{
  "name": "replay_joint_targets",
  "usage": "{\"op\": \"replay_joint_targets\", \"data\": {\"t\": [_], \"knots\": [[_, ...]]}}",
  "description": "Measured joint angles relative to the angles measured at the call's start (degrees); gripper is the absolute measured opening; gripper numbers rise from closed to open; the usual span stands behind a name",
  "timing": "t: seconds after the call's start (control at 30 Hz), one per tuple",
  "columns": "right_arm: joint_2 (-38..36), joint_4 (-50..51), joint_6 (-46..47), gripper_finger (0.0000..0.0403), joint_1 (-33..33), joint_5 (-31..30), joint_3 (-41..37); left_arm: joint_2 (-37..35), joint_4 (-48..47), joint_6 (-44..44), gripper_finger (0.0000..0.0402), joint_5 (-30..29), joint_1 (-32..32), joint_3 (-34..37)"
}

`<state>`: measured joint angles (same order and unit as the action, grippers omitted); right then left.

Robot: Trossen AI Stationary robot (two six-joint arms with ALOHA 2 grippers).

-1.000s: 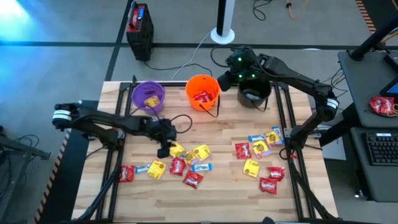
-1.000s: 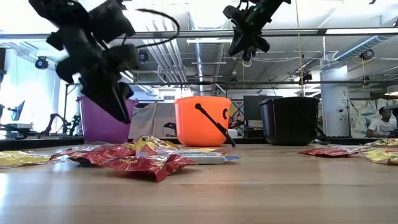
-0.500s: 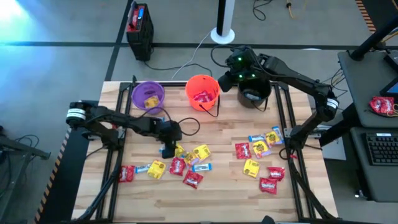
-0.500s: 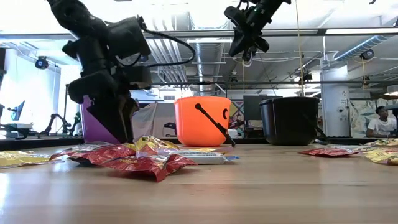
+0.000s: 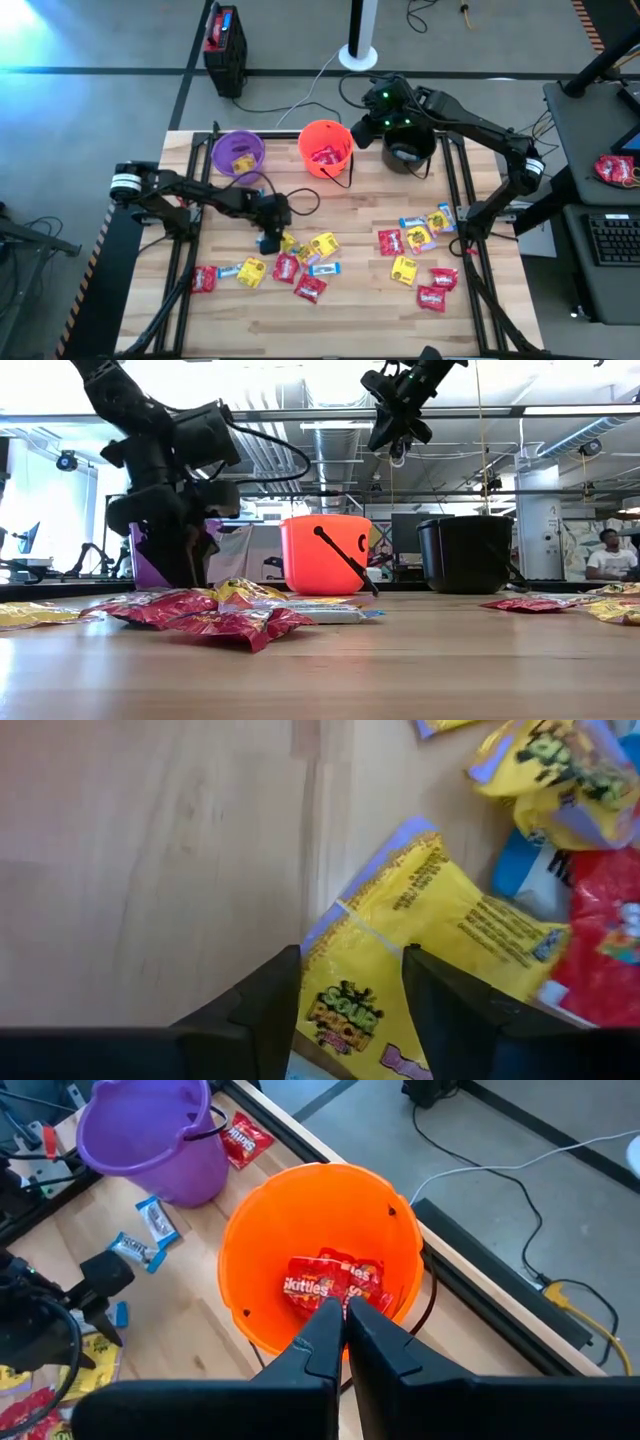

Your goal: Sort candy by brand, put in halloween buckets

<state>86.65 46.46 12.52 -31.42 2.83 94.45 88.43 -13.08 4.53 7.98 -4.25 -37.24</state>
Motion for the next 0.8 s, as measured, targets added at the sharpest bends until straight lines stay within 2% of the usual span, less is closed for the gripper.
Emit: {"op": "replay_joint_targets", "data": {"t": [0.27,0.37,0.47,0.53,0.63,0.8], "knots": [[0.02,0.00,-1.20,0.0009,0.00,-0.02,0.00,0.49,3.94,1.80,0.0142,0.06,0.08,1.47],[0.02,0.00,-1.26,0.0009,0.00,-0.02,0.00,0.51,3.85,1.98,0.0105,-0.92,0.06,1.45],[0.02,0.00,-1.56,0.0009,0.00,-0.02,0.00,0.54,3.51,3.00,0.0044,-1.08,0.02,1.43],[0.02,0.02,-1.83,0.0009,0.00,-0.02,0.00,0.51,1.32,4.73,0.0012,-1.02,0.02,0.71],[0.02,0.04,-1.97,0.0009,0.00,-0.02,0.00,0.51,-3.80,5.85,0.0006,-1.82,0.06,-1.29],[0.02,0.02,-3.30,0.0009,0.00,-1.09,0.00,0.22,-12.05,6.13,0.0001,-10.17,-0.03,-4.75]]}}
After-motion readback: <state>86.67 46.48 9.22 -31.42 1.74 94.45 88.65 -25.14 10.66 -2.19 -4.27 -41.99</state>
